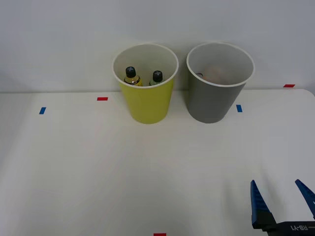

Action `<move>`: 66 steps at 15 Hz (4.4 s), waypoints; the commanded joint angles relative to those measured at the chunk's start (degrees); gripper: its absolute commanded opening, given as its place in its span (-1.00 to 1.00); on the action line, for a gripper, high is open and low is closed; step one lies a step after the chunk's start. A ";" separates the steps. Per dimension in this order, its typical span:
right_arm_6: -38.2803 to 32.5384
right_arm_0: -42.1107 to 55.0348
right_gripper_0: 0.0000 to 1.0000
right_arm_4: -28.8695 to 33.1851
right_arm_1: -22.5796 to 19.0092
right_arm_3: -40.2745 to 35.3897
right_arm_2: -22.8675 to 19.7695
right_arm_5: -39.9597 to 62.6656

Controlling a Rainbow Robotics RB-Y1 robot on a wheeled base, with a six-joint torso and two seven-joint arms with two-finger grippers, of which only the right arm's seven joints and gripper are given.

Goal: Put cans in the gray bin, plastic bottles in the light green bin

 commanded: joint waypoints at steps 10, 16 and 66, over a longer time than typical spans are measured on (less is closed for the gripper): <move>-0.32 -9.05 1.00 -7.49 2.87 34.84 -6.26 -37.61; -10.52 -12.74 1.00 -3.27 2.08 39.06 -9.16 -40.86; -11.92 -15.11 1.00 10.18 4.63 40.99 -14.00 -47.72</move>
